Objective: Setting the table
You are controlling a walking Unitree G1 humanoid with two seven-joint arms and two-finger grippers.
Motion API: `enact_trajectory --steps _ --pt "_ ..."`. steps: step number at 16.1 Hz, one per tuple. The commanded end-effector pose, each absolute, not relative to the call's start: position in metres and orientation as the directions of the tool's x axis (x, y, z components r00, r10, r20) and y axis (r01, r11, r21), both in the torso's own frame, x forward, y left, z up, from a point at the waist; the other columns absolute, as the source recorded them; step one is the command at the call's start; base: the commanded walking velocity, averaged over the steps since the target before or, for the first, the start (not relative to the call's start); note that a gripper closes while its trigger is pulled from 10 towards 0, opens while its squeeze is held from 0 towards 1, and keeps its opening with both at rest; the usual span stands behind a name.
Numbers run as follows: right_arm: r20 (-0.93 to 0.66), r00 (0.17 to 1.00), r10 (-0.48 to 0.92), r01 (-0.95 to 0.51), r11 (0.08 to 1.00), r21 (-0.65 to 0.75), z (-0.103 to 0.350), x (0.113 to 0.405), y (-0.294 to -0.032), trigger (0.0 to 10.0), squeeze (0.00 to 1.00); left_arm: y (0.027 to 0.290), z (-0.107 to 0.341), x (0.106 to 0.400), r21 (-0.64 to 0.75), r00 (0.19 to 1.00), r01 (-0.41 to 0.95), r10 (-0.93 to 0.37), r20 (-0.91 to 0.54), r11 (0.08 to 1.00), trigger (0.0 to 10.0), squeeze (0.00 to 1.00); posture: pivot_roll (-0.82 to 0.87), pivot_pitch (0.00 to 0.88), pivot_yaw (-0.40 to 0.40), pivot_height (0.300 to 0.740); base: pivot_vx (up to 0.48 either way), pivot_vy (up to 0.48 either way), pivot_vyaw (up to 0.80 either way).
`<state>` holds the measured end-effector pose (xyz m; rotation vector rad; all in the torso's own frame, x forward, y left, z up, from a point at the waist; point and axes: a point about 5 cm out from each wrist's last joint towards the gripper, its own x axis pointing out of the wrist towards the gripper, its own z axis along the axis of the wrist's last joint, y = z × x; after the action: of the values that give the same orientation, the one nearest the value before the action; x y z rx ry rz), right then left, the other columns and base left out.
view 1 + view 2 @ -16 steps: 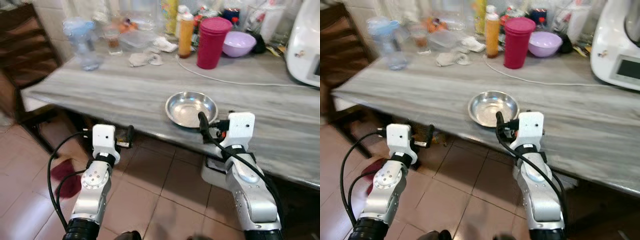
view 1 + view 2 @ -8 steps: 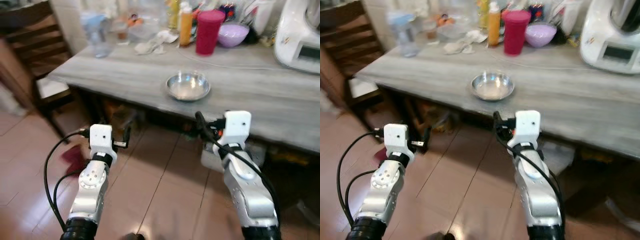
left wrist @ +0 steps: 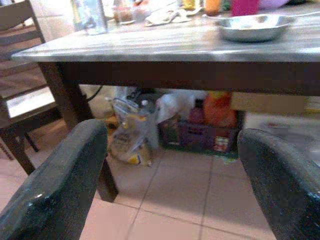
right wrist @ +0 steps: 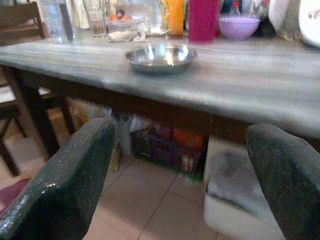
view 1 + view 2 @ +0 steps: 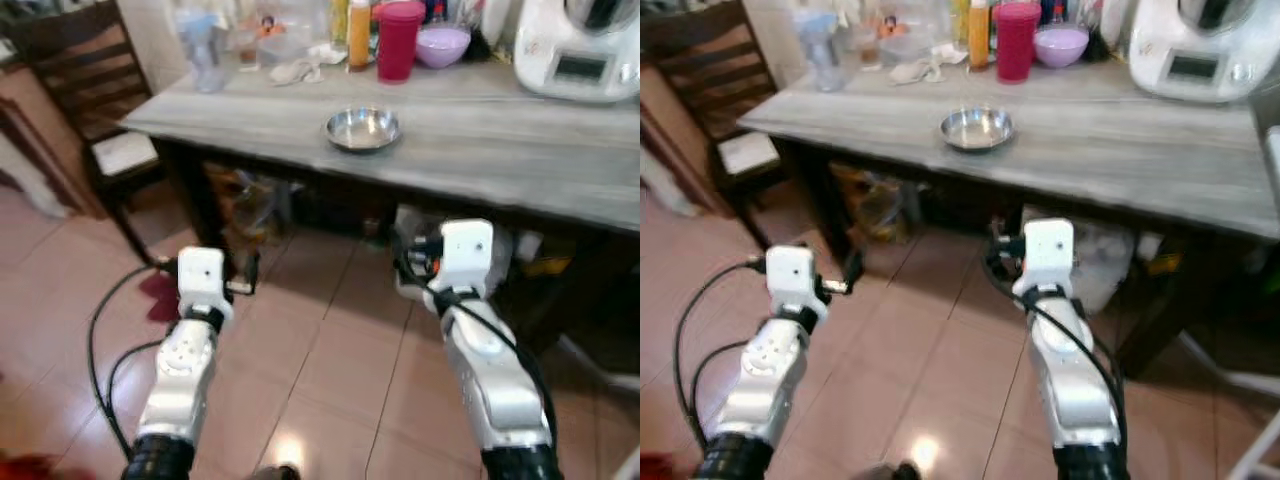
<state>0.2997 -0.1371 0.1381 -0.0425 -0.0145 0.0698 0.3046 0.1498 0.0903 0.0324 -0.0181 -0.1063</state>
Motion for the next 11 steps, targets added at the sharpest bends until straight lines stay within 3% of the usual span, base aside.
enact_trajectory --steps 1,8,11 --pt "-0.008 0.998 0.069 -0.069 0.997 -0.034 0.135 0.298 -0.138 10.0 0.0 0.15 0.092 0.305 0.041 0.993 0.114 -0.115 0.019 0.993 10.0 0.0 -0.18 0.053 0.071 0.74 -0.319 0.0 0.0" --pt "-0.003 0.998 0.063 -0.063 0.998 -0.01 0.134 0.294 -0.141 10.0 0.0 0.144 0.094 0.303 -0.011 0.977 0.212 -0.212 0.036 0.977 10.0 0.0 -0.18 0.066 0.074 0.74 -0.037 0.0 0.0" --pt "-0.012 0.998 0.063 -0.064 0.998 -0.016 0.133 0.294 -0.141 10.0 0.0 0.14 0.095 0.301 -0.036 0.967 0.253 -0.252 0.04 0.967 10.0 0.0 -0.18 0.071 0.072 0.74 0.0 0.0 -0.61"
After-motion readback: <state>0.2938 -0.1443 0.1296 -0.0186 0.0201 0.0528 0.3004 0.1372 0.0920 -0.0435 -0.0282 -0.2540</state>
